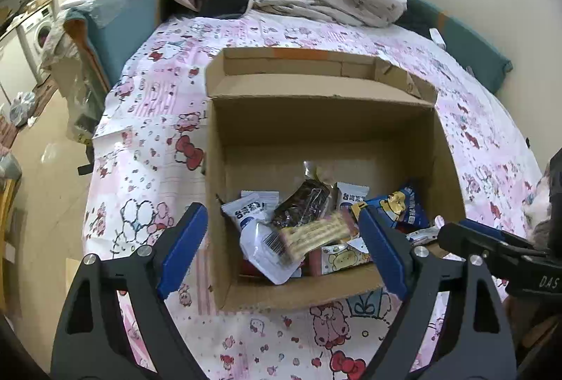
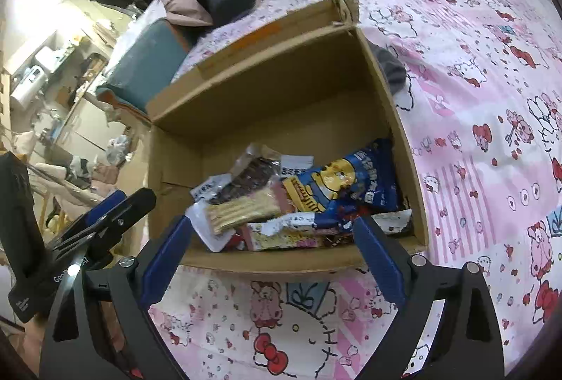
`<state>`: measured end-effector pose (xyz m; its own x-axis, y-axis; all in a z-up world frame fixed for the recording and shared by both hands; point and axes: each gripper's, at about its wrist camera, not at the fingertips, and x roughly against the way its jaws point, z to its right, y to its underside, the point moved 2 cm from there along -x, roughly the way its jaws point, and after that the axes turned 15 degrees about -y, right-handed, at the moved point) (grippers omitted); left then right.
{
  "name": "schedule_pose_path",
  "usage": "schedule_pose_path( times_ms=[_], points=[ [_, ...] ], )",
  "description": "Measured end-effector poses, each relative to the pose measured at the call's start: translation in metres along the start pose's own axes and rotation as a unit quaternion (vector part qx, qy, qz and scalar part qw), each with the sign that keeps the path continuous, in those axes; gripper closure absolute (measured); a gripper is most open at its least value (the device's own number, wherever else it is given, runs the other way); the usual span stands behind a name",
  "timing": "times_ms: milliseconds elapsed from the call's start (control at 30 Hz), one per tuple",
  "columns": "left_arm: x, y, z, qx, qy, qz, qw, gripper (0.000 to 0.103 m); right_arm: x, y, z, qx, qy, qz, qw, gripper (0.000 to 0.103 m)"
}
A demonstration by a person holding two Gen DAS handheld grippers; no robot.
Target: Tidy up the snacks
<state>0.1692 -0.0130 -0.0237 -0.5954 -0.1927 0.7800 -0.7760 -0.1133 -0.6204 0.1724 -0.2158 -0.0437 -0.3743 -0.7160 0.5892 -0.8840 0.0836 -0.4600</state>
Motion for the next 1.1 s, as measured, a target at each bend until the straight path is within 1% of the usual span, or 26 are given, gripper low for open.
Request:
schedule_pose_path(
  times_ms=[67,167,267,467,567,700,767,800,867,933,1033,1100],
  points=[
    [0.006,0.001,-0.006,0.007,-0.001,0.002,1.0000,0.017,0.007,0.001,-0.003,0.002,-0.003,0.013,1.000,0.007],
    [0.018,0.004,-0.013,0.000,-0.020,0.010,0.9998,0.017,0.021,0.005,-0.009,0.011,0.008,0.034,0.999,0.007],
    [0.033,0.010,-0.023,0.011,-0.031,0.025,0.9991,0.018,0.034,0.011,-0.016,0.015,0.010,0.047,0.999,0.006],
    [0.055,0.022,-0.032,0.012,-0.029,0.039,0.9987,0.017,0.056,0.022,-0.031,0.036,0.002,0.064,0.997,0.005],
    [0.066,0.031,-0.036,0.013,-0.032,0.042,0.9985,0.017,0.061,0.032,-0.040,0.052,0.015,0.066,0.996,0.005],
    [0.075,0.044,-0.040,0.022,-0.031,0.038,0.9985,0.017,0.065,0.045,-0.052,0.068,0.017,0.069,0.995,0.005],
    [0.080,0.051,-0.042,0.023,-0.030,0.039,0.9985,0.017,0.066,0.052,-0.059,0.085,0.034,0.072,0.993,0.005],
    [0.082,0.054,-0.043,0.023,-0.032,0.041,0.9984,0.017,0.066,0.054,-0.060,0.090,0.038,0.073,0.993,0.005],
    [0.085,0.061,-0.044,0.023,-0.035,0.042,0.9982,0.007,0.065,0.057,-0.063,0.095,0.042,0.073,0.992,0.005],
    [0.085,0.068,-0.046,0.028,-0.033,0.043,0.9982,0.001,0.059,0.059,-0.065,0.106,0.059,0.069,0.990,0.005],
    [0.081,0.072,-0.045,0.027,-0.033,0.032,0.9986,0.001,0.053,0.061,-0.067,0.122,0.073,0.067,0.988,0.003],
    [0.081,0.072,-0.045,0.025,-0.031,0.038,0.9985,0.001,0.050,0.062,-0.069,0.131,0.080,0.067,0.986,0.000]
  ],
)
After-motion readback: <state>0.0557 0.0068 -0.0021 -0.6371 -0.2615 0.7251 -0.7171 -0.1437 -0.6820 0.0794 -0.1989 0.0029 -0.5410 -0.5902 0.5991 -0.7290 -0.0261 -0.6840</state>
